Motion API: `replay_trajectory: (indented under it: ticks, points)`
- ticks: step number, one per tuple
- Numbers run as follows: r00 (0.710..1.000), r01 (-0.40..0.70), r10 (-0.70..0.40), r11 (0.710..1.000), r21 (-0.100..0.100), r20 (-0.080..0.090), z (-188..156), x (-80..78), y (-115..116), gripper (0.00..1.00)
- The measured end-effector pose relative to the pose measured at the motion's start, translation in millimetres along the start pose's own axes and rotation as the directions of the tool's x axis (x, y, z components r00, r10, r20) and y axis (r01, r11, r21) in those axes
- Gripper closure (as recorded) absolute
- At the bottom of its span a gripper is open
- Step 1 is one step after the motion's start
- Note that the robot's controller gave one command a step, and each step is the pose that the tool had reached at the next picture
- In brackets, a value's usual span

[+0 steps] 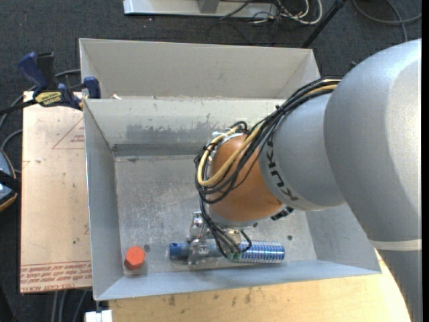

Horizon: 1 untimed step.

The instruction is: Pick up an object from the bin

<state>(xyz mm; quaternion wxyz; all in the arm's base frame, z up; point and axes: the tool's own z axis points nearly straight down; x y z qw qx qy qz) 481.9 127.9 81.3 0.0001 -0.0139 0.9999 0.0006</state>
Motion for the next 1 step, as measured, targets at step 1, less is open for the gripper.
replay_trajectory:
  ticks: [1]
  points:
    - [1.000,0.016,-0.016,1.000,-0.002,0.009,-165.9,-9.4,13.7,1.00]
